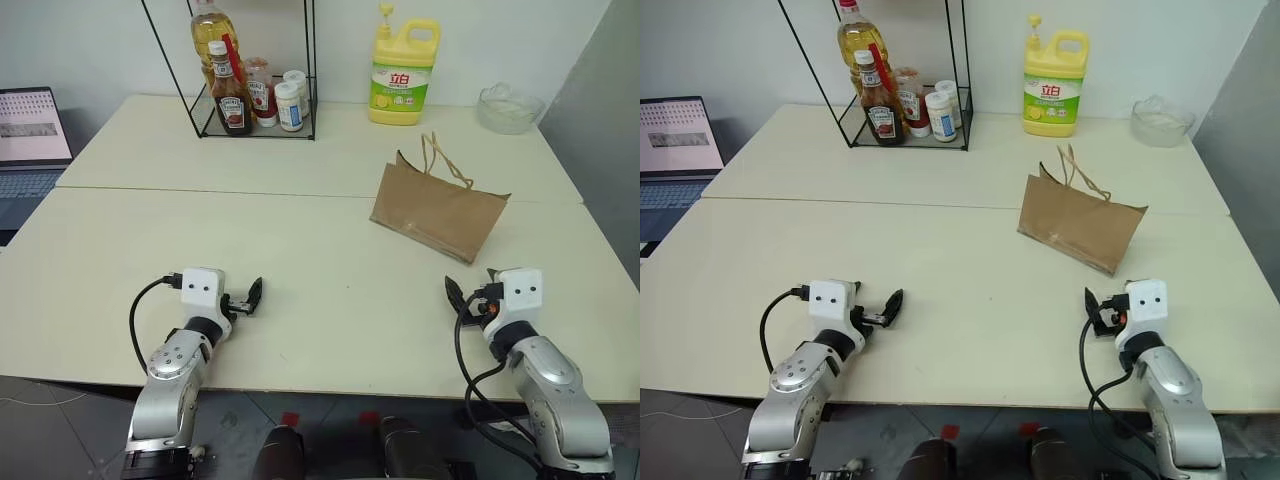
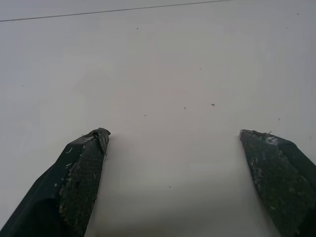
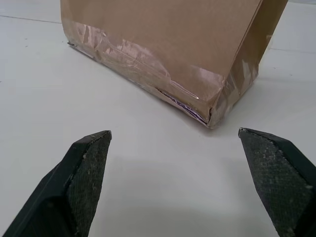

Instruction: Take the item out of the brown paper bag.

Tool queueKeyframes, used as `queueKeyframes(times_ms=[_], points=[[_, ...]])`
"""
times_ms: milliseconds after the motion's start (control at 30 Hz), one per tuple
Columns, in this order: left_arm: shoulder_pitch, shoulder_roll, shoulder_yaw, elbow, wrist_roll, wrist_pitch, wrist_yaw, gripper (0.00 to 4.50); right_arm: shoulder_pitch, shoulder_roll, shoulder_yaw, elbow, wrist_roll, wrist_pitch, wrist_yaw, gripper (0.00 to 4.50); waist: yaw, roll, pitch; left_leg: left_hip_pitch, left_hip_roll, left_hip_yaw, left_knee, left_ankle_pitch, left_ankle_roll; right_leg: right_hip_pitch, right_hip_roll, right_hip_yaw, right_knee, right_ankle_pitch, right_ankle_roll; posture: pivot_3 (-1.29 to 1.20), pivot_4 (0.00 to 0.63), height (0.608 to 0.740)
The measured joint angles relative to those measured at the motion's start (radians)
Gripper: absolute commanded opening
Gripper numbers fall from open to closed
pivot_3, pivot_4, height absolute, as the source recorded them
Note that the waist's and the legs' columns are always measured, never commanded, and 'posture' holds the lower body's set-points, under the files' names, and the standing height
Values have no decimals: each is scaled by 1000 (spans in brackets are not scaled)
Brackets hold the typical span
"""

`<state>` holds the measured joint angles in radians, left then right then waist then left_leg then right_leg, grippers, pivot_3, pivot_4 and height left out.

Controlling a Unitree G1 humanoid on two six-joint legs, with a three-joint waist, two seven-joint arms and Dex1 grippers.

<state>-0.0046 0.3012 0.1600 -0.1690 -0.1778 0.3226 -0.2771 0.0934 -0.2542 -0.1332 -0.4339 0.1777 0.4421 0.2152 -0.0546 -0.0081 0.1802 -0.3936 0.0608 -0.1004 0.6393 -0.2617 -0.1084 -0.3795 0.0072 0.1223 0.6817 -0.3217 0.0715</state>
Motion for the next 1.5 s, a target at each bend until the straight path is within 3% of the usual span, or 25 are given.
queueKeyframes(times_ms=[267, 533, 833, 967, 1200, 1500], points=[[9, 18, 4, -18, -23, 31, -18, 4500, 22, 20, 21, -34, -11, 0, -17, 4338, 0, 0, 0, 0, 0, 0, 0, 0, 0, 0, 0, 0, 0, 0, 0, 0, 150, 740], [-23, 37, 5, -22, -65, 64, -54, 4500, -10, -36, 15, -74, -8, 1, 6, 4338, 1, 0, 0, 0, 0, 0, 0, 0, 0, 0, 0, 0, 0, 0, 0, 0, 150, 740], [-245, 257, 1, -56, -278, 223, -369, 4500, -293, -205, -89, -53, 165, 98, 156, 4338, -2, -1, 2, -1, 0, -1, 0, 0, 0, 0, 0, -1, 0, 0, 0, 0, 150, 740], [-385, 336, -16, -57, -366, 309, -496, 4500, -438, -295, -81, 84, 207, 110, 266, 4338, -2, -2, 3, -1, 0, -1, 0, 0, 0, 0, 0, -2, -1, 0, 0, 0, 150, 740], [-588, 382, -52, -71, -506, 436, -633, 4500, -687, -322, -19, 420, 180, 52, 374, 4338, -5, -2, 4, -3, 0, -1, 0, 0, 0, -3, 0, -2, 0, 0, 0, 0, 150, 740], [-608, 388, -56, -81, -549, 483, -647, 4500, -932, -308, 53, 812, 127, -95, 530, 4338, -9, -1, 5, -5, 0, -1, 1, 1, -1, -5, 0, -2, 0, 1, -1, 0, 150, 740]])
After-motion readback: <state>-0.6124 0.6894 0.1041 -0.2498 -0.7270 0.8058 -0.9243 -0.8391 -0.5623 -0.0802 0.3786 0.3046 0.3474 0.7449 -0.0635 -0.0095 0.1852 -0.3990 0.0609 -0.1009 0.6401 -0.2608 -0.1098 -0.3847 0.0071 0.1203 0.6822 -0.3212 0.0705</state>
